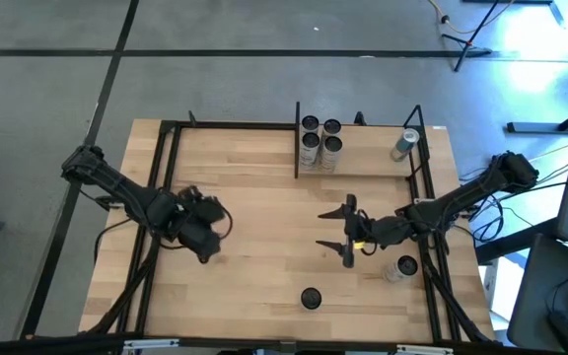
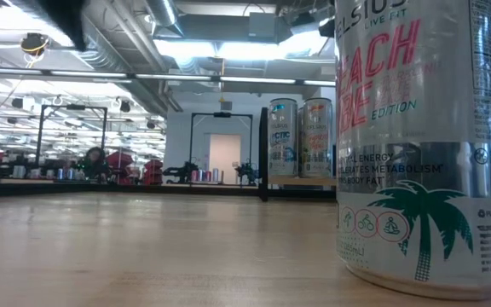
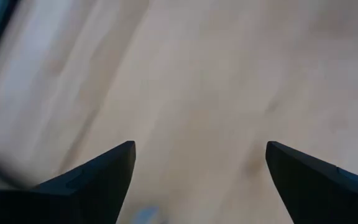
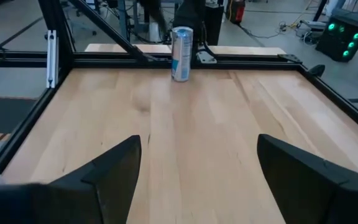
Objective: Place canned beverage on shelf
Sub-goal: Put the blue soda can aligned with the other blue soda can on the shelf
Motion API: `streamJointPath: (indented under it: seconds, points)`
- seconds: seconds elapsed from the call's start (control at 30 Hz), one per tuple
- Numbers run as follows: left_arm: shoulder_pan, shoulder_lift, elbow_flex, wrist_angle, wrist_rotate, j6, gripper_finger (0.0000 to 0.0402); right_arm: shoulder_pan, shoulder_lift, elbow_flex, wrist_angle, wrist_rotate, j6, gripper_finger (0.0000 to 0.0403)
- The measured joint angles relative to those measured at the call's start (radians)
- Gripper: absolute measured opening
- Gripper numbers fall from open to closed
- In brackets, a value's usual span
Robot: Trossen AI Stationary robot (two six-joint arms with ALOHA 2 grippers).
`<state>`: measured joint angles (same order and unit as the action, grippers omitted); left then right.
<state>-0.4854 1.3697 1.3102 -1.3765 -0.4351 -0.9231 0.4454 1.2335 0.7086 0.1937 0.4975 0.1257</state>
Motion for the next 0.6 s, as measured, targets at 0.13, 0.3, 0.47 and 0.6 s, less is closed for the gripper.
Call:
streamJointPath:
  seconds: [0.13,0.3,0.47,0.6]
  points:
    - [-0.014,-0.002,-0.001,-0.202,0.0,-0.136,0.035,0.0,0.0,0.0,-0.001,-0.018,0.0,0.0303]
    - [-0.045,-0.075,-0.024,-0.194,0.011,-0.141,0.035,0.0,0.0,0.0,-0.005,-0.019,0.0,0.0303]
    - [-0.071,-0.168,-0.093,-0.192,0.037,-0.148,0.035,0.0,0.001,0.0,-0.012,-0.019,0.0,0.0303]
    - [-0.085,-0.235,-0.171,-0.192,0.062,-0.173,0.035,0.0,0.001,0.0,-0.013,-0.019,0.001,0.0303]
